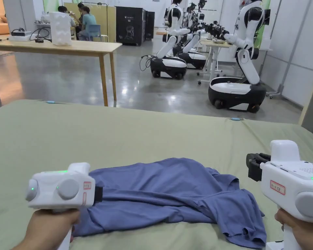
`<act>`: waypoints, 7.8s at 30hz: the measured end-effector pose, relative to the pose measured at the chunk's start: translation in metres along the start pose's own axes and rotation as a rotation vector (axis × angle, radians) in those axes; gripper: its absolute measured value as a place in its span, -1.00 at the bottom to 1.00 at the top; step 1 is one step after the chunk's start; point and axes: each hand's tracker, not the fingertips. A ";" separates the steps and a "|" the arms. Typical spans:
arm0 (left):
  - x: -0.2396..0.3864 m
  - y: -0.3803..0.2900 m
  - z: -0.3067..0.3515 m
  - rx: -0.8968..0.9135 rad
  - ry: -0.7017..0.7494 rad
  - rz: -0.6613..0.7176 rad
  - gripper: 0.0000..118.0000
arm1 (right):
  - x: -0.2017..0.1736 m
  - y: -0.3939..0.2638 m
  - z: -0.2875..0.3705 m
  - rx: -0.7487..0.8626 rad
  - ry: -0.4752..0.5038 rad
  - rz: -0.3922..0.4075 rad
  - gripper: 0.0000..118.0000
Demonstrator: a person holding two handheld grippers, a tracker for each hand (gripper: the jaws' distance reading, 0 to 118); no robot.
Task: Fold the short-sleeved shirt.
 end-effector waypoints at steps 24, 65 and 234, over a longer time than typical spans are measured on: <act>0.016 -0.041 -0.015 -0.146 0.058 -0.201 -0.79 | 0.108 -0.116 -0.108 -0.414 -0.116 -0.109 0.83; -0.030 -0.017 0.092 -0.232 -0.123 -0.307 -0.88 | 0.113 -0.068 -0.012 -0.559 0.077 -0.213 -0.81; -0.034 -0.060 0.074 -0.151 -0.027 -0.191 -1.00 | -0.073 -0.015 -0.035 0.015 -0.011 -0.002 -0.99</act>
